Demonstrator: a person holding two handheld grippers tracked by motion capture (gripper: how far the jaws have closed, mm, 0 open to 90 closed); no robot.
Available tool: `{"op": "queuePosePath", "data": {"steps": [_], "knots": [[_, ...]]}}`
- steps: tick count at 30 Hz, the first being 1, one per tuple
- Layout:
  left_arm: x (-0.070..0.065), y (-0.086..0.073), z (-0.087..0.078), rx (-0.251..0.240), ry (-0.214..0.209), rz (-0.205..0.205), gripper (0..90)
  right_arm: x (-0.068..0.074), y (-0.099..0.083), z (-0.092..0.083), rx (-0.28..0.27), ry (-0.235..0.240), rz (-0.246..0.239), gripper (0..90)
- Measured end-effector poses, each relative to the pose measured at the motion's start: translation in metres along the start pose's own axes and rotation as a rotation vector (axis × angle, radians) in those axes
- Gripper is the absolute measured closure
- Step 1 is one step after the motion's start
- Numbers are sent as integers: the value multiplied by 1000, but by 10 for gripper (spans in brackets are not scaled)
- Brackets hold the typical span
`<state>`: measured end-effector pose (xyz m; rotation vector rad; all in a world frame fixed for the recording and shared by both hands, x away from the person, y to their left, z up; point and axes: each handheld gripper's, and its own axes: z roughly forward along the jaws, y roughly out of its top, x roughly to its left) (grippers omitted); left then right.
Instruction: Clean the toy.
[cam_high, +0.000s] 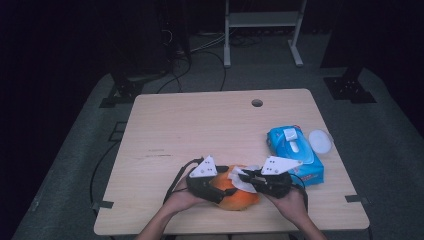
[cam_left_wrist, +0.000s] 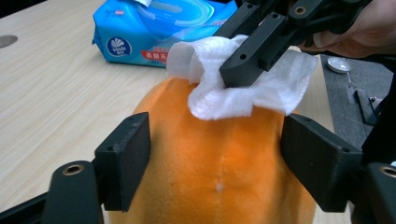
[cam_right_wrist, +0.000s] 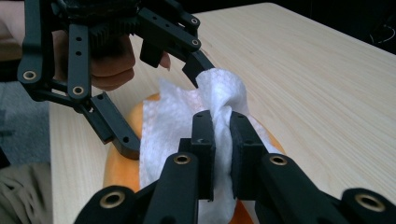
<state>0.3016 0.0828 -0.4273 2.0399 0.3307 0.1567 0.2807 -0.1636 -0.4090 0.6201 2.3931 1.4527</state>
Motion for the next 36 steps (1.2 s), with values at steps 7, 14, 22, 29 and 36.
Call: {"op": "queuePosePath", "data": {"steps": [7, 14, 22, 29, 36], "knots": [[10, -10, -5, 2, 15, -23, 306, -18, -13, -4, 43, -55, 39, 810], [22, -18, -9, -2, 22, -76, 306, -4, -4, -2, -8, 4, 28, 810], [24, -20, -10, -5, 14, -86, 310, -13, -13, 0, 27, -7, 59, 811], [27, -22, -12, -6, 13, -89, 310, -3, -7, -2, -7, 38, 42, 810], [27, -22, -14, 2, 1, -86, 317, -8, -10, -2, 25, 6, 49, 811]]}}
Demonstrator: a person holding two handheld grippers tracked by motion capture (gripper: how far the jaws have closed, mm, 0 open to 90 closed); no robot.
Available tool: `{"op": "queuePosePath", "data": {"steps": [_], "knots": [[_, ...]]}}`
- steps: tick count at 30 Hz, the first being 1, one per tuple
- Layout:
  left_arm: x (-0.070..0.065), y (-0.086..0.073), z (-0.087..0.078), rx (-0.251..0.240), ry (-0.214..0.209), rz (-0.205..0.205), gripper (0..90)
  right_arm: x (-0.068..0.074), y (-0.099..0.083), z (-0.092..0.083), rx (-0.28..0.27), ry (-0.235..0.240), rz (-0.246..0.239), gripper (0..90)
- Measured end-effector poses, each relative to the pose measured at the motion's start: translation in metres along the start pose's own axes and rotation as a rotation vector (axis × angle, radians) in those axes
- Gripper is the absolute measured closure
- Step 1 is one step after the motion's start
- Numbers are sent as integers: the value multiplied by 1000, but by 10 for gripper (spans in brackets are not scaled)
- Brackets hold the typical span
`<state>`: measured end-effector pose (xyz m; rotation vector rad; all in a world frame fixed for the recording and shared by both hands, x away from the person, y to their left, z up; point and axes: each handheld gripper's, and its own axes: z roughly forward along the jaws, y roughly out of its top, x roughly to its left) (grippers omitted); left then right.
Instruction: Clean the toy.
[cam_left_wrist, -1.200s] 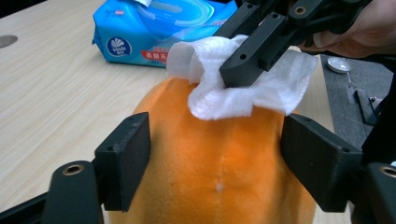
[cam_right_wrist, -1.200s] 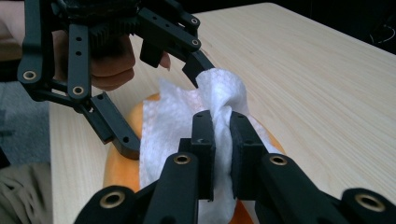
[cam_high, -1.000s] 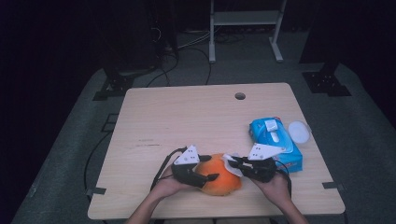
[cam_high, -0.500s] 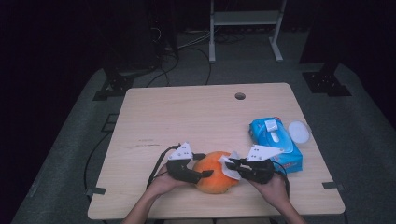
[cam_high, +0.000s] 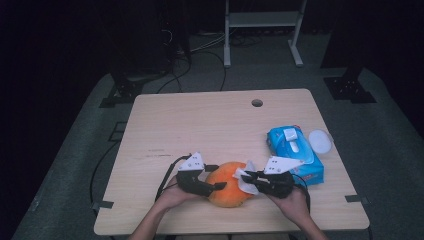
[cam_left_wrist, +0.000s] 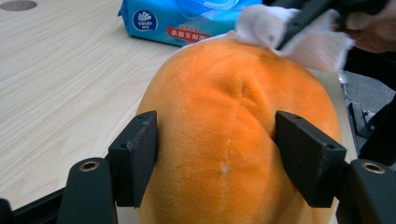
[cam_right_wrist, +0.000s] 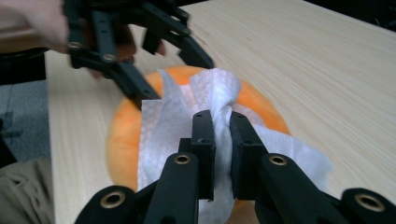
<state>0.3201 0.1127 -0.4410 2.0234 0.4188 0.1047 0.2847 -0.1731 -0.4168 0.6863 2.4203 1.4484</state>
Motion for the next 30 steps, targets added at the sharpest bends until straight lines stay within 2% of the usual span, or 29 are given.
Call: {"op": "queuePosePath", "data": {"steps": [4, 8, 9, 15, 21, 25, 27, 30], "knots": [[1, -1, -1, 5, -12, 4, 321, -1, -1, 0, -11, 0, 19, 810], [2, -2, -3, 2, -16, 0, 323, 3, 2, 2, -25, 6, 4, 810], [2, -3, -3, -1, -14, 0, 322, 4, 3, 1, -45, 31, 2, 810], [0, -3, -2, -3, -18, 3, 323, 8, 4, 3, -41, 35, -12, 810], [-5, -1, 1, 1, -31, 30, 342, -4, 0, 4, -22, -2, 12, 811], [-7, -1, 1, 4, -33, 50, 343, -15, -5, 3, -20, -23, 54, 810], [-7, -2, 1, 2, -35, 49, 343, -13, -4, 3, -26, -20, 53, 810], [-6, -3, 0, -2, -37, 46, 340, -1, 2, 3, -50, 9, 17, 810]]}}
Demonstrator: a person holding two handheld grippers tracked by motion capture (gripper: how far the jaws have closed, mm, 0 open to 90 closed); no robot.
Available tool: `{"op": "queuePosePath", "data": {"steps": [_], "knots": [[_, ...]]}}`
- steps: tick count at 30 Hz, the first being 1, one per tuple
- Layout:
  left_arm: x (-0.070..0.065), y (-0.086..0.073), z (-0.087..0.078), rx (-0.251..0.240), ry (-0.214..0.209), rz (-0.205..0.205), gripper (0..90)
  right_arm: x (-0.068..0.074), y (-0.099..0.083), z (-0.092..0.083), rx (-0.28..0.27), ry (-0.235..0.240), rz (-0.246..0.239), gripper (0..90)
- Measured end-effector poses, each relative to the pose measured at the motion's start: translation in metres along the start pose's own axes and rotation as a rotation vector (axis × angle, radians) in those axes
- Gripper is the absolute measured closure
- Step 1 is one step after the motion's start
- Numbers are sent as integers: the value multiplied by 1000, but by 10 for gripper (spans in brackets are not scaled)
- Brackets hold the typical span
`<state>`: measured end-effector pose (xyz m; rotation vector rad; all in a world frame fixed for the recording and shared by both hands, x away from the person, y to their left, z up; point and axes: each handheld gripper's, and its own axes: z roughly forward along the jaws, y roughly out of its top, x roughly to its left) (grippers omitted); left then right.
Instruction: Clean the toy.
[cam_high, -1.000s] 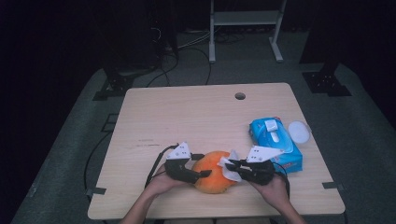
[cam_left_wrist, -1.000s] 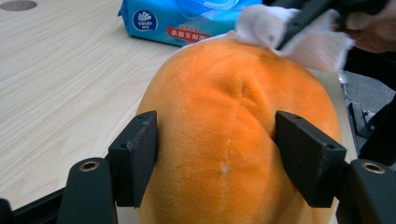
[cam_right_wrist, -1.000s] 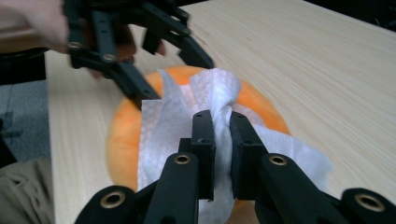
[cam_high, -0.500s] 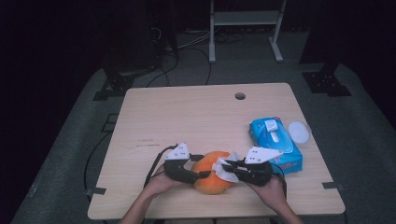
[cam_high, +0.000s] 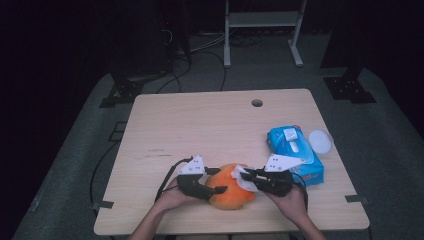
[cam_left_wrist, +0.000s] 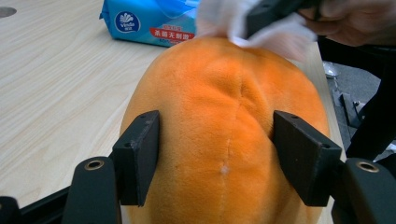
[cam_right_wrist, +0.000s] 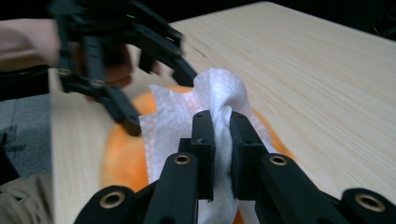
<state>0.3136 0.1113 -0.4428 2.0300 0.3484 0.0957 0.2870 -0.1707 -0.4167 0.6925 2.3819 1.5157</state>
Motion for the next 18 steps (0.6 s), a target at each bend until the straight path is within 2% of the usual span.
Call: {"op": "queuePosePath", "data": {"steps": [3, 5, 9, 13, 15, 18], "knots": [[0, 0, 0, 0, -2, -1, 341, 7, 2, 2, -5, 10, -33, 809], [0, 0, 0, -1, -6, -3, 341, 3, 1, 3, -2, 15, -14, 809], [-1, 0, 1, -4, -9, 0, 341, -11, -7, 1, 16, -14, 30, 806], [-1, 0, 1, -2, -11, 3, 341, -19, -10, 1, 30, -32, 50, 807], [0, -1, 0, -2, -6, 5, 337, -17, -10, 0, 24, -33, 47, 808], [2, -3, -1, -11, -2, -15, 329, -8, -6, -1, 7, -14, 23, 808]]}}
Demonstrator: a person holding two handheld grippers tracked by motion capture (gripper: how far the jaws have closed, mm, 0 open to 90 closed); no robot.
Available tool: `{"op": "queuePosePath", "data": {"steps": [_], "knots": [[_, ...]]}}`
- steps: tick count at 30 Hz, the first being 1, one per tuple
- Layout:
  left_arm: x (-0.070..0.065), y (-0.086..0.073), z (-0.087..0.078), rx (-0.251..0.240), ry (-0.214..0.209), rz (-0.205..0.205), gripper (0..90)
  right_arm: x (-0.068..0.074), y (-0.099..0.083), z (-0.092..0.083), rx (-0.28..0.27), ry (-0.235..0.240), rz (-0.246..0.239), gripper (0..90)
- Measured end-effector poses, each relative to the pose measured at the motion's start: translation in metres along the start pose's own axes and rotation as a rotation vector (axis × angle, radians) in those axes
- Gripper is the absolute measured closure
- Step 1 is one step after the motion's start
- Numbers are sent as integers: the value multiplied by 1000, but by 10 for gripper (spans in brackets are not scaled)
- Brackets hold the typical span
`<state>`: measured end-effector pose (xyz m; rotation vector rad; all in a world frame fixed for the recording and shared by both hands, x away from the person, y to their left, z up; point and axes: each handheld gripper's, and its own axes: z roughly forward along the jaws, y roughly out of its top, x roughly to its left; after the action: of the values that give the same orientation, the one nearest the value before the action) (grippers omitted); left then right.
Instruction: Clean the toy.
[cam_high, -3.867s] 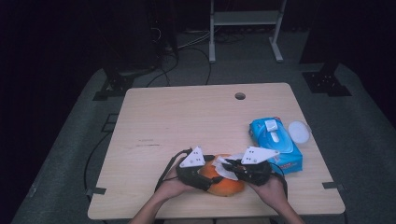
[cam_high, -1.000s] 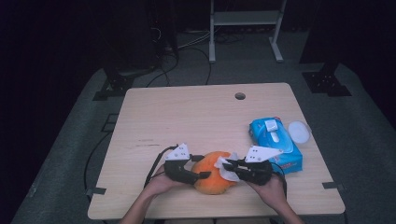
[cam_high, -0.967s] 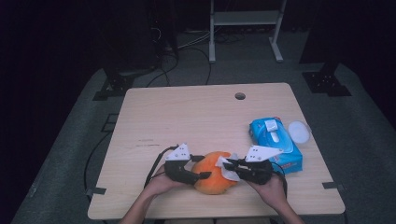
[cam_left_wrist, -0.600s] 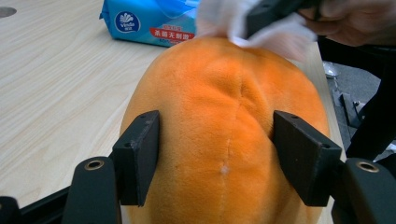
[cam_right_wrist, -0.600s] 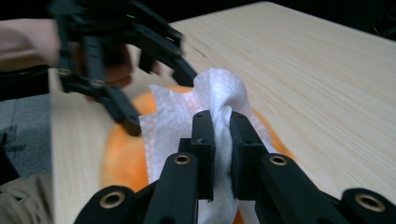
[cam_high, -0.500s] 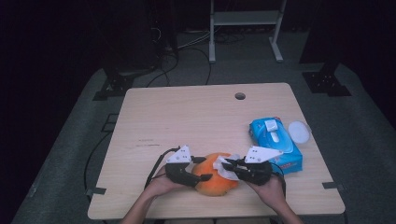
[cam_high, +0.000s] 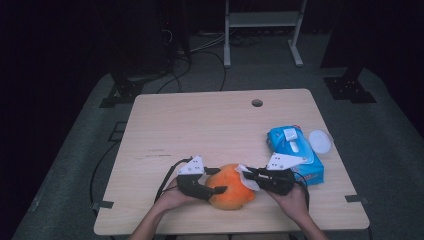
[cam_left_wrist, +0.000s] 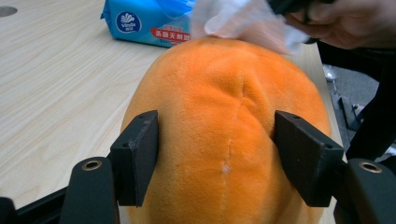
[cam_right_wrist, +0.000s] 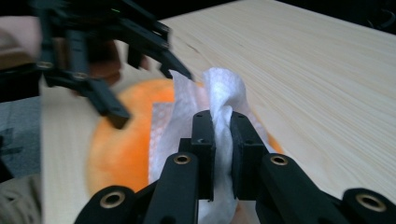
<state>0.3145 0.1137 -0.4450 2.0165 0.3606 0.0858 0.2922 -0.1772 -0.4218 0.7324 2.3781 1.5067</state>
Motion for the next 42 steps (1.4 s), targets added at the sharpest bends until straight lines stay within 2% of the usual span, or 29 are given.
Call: {"op": "queuePosePath", "data": {"steps": [3, 7, 13, 17, 21, 24, 26, 30, 31, 33, 35, 39, 42], "knots": [[1, -1, -2, 2, -3, -2, 329, 8, 3, 0, -14, 33, -29, 805], [2, -1, -3, 3, -5, -4, 329, 4, 0, -1, -14, 62, -18, 805], [3, -1, -2, 1, -11, -12, 331, -8, -6, -1, 20, 17, 16, 805], [4, -1, -3, 1, -8, -9, 329, -9, -7, -1, 22, 16, 26, 806], [5, -2, -4, 0, -3, -18, 327, 5, 0, -3, -3, 46, -10, 805], [4, -3, -5, 3, -8, -15, 329, 12, 2, -2, 2, 47, -50, 805], [4, -2, -5, 5, -10, -10, 332, 7, 1, -1, 4, 54, -27, 805], [3, -2, -4, 7, -13, -6, 334, -4, -5, -2, 22, 20, 3, 805], [3, -2, -4, 6, -14, -3, 334, -14, -11, -1, 40, -3, 37, 805], [3, -2, -4, 6, -13, -3, 333, -18, -13, -1, 44, -4, 63, 806], [3, -2, -4, 5, -12, -3, 332, -15, -10, -1, 28, 3, 62, 806], [3, -3, -3, 1, -8, -7, 327, 5, 1, -1, -19, 54, 3, 804], [2, -2, -3, 2, -10, -6, 328, 12, 4, 0, -21, 55, -28, 805]]}}
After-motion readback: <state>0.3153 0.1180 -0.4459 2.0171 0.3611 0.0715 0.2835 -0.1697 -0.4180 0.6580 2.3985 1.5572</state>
